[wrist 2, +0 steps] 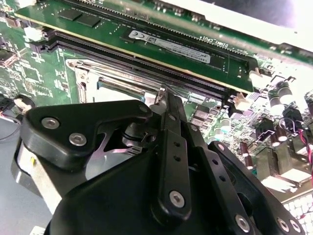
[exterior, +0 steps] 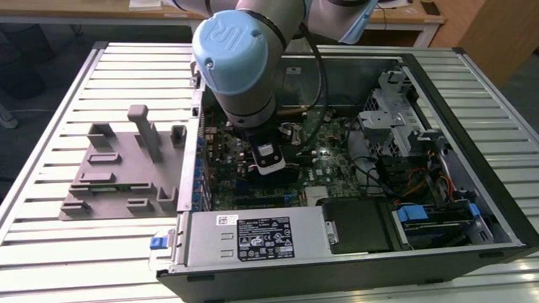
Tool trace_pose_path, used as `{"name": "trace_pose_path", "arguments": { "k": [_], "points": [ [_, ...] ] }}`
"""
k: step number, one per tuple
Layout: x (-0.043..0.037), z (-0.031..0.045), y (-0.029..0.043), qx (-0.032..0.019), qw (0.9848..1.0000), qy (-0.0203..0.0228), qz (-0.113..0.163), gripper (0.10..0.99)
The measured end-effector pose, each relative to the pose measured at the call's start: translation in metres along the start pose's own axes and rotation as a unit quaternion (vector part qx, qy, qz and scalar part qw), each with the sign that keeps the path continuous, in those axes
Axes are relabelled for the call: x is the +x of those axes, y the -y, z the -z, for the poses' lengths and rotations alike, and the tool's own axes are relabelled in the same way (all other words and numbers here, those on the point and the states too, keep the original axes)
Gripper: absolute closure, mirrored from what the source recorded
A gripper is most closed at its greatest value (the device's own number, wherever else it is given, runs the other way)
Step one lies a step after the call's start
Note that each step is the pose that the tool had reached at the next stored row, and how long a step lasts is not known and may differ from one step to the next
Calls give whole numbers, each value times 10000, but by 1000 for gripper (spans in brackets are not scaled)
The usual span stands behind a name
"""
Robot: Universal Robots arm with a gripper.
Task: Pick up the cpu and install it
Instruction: 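Install the second cpu locking lever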
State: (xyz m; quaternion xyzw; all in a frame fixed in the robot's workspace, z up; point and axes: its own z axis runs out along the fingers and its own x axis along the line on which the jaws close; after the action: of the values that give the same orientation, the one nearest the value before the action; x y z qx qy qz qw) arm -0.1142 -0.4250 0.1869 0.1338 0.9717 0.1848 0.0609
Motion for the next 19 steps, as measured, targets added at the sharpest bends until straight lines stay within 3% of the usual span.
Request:
{"name": "trace_pose_path", "arguments": {
  "k": [5, 10, 16, 19],
  "points": [
    [26, -9, 12, -15, 10000, 33, 11, 980],
    [28, 6, 8, -15, 10000, 37, 13, 980],
    [21, 107, -34, -14, 10000, 37, 13, 980],
    [10, 177, -64, 11, 10000, 37, 13, 980]
  ]
}}
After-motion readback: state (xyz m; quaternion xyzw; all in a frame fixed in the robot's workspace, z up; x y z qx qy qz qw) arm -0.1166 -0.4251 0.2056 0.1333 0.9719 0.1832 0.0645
